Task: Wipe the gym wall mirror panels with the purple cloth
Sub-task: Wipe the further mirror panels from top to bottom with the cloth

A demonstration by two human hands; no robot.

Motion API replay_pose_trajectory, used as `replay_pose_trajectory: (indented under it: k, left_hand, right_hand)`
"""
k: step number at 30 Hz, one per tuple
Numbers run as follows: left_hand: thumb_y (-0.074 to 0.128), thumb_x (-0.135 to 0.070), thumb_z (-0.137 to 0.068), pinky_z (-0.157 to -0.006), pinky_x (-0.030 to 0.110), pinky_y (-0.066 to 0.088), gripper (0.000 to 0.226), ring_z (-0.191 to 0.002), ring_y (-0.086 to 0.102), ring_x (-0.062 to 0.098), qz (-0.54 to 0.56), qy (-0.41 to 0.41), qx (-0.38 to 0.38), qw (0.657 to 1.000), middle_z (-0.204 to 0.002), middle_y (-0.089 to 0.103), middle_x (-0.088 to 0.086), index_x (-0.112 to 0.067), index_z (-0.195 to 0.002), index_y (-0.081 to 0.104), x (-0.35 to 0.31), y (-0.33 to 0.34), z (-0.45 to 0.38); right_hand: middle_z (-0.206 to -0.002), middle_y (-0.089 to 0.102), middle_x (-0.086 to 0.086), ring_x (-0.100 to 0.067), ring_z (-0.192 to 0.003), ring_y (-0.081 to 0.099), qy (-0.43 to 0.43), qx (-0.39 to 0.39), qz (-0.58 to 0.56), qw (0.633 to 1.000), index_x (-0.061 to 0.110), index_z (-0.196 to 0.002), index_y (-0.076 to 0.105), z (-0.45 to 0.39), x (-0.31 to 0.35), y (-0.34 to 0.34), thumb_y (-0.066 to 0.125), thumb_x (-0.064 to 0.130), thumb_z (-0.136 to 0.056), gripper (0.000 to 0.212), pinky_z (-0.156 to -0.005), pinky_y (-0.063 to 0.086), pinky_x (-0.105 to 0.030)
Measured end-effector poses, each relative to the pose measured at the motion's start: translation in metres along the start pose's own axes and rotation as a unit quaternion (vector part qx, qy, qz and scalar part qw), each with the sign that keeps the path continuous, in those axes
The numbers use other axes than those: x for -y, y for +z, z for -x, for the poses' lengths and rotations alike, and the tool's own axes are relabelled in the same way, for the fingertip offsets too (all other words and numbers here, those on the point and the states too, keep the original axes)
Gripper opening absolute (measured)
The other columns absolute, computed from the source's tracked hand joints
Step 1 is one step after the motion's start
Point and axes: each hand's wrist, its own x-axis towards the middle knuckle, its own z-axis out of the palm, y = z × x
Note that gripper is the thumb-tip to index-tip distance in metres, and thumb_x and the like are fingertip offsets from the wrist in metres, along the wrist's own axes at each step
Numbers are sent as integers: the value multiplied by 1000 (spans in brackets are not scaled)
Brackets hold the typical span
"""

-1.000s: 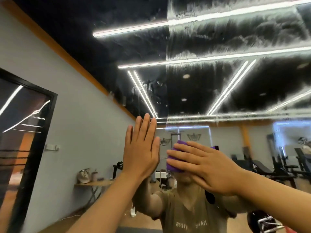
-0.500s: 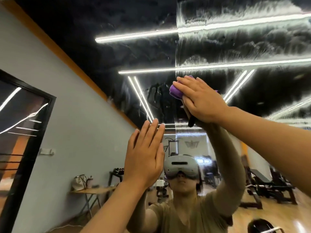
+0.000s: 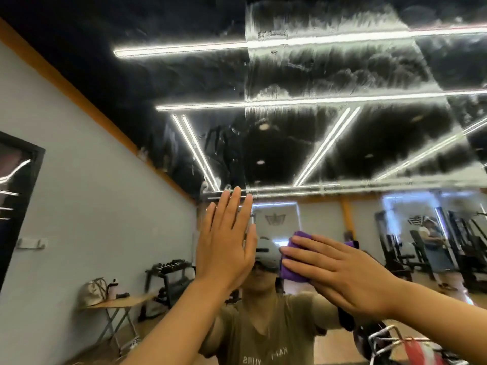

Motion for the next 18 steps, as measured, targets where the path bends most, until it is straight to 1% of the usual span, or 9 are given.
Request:
replay_pose_trajectory:
  k: [3,5,8,10,12,13,15,16,18]
  left_hand:
    - [19,-44,-103,-126,38,0,60,-155,-9,9,-2,-21,-7,1000,-169,1,-5,-29,-160,6,-7,7,3]
    - [18,-46,-103,-126,38,0,60,-155,-7,10,-2,-30,-11,999,-169,2,-4,-28,-160,8,-9,8,1]
    - [18,-48,-103,-125,44,7,61,-156,0,15,-8,-35,-22,999,-168,8,-2,-26,-159,11,-13,9,1]
    - [19,-49,-103,-125,44,10,61,-156,6,18,-22,-46,-30,998,-168,13,0,-24,-159,16,-17,10,2]
    - [24,-49,-103,-124,40,7,62,-154,11,22,-46,-62,-50,996,-166,19,4,-19,-157,23,-24,13,0]
    - [27,-48,-103,-123,40,5,63,-153,12,23,-55,-72,-57,994,-165,21,7,-16,-156,26,-28,15,-2]
    - [28,-50,-101,-122,40,3,67,-152,12,26,-61,-97,-69,991,-164,23,13,-10,-155,31,-40,21,-6]
    - [27,-51,-101,-122,40,0,70,-152,10,27,-59,-113,-72,989,-164,22,15,-7,-155,31,-46,23,-8]
    - [21,-56,-100,-124,41,-3,75,-154,4,29,-50,-142,-68,986,-166,15,16,-5,-155,28,-57,25,-12]
  right_hand:
    - [-166,25,11,-13,-154,18,-3,2,-2,1000,30,-161,23,1,-2,-1,35,34,-106,56,-123,17,-38]
    - [-167,22,12,-11,-155,14,-17,11,3,1000,31,-161,21,-2,-8,-5,33,35,-108,55,-124,12,-37]
    - [-167,21,11,-11,-155,11,-18,12,-6,1000,31,-160,24,-14,-27,-13,32,34,-108,53,-126,6,-35]
    - [-166,23,9,-9,-155,10,29,-20,-22,999,29,-159,29,-31,-54,-24,34,33,-106,53,-126,0,-30]
    - [-165,21,10,-6,-155,6,100,-53,-24,993,30,-159,25,-51,-92,-39,31,35,-106,53,-126,-2,-28]
    - [-165,21,9,-8,-155,7,136,-72,-30,988,29,-158,24,-60,-113,-48,30,36,-105,54,-126,1,-30]
    - [-166,24,1,-19,-155,12,209,-99,-40,972,23,-158,25,-76,-148,-64,30,35,-103,57,-127,7,-41]
    - [-166,24,-2,-23,-155,14,241,-109,-43,963,20,-159,25,-84,-161,-70,30,35,-101,60,-127,9,-43]
    - [-166,26,-5,-26,-155,16,273,-138,-41,951,17,-158,28,-93,-168,-74,29,33,-99,62,-127,8,-41]
